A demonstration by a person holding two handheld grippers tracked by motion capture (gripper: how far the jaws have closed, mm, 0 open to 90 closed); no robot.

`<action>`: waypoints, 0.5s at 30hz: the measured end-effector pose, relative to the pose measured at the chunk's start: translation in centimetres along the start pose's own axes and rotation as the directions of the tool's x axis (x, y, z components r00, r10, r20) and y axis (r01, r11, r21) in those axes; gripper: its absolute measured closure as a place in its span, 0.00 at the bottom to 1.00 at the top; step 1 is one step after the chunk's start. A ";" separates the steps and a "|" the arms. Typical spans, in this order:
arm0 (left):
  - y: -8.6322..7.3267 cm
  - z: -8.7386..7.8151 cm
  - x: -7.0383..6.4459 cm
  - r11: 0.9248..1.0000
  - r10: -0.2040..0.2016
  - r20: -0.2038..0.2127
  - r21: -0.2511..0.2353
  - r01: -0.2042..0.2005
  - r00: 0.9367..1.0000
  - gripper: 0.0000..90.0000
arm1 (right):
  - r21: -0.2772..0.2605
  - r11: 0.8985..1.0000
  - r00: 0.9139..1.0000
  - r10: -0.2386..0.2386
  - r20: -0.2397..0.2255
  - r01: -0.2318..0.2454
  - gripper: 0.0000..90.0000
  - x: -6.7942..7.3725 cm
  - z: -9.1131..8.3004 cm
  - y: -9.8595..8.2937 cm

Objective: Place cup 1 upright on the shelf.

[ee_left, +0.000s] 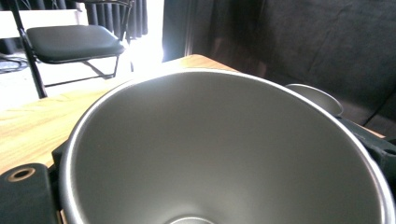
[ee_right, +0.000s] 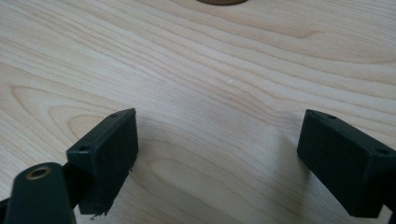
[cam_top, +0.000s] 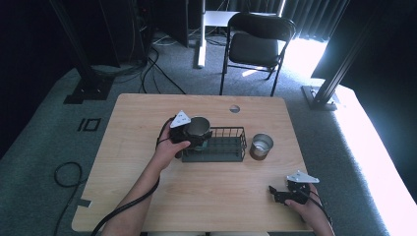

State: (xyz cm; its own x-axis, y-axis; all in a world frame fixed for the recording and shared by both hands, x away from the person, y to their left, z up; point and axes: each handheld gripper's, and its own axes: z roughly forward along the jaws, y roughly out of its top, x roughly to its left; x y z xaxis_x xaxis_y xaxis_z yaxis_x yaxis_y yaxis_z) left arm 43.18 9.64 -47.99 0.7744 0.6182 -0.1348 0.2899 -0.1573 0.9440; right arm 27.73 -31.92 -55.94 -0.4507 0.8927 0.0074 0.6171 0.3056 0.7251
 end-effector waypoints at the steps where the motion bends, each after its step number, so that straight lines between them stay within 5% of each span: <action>1: 0.0 0.0 0.0 1.000 0.000 0.000 0.000 0.000 1.000 0.10 | 0.000 1.000 1.000 0.000 0.000 0.000 0.13 0.0 0.0 0.0; 15: 0.2 0.0 -0.3 0.999 0.026 -0.003 0.033 -0.025 1.000 0.04 | 0.000 1.000 1.000 0.000 0.000 0.000 0.13 0.0 0.0 0.0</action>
State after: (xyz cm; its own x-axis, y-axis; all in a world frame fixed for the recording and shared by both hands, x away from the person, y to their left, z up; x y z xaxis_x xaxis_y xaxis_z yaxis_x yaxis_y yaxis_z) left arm 42.96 9.44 -47.77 0.7796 0.6166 -0.1096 0.2886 -0.1984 0.9366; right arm 27.73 -31.92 -55.94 -0.4506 0.8927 0.0075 0.6172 0.3055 0.7250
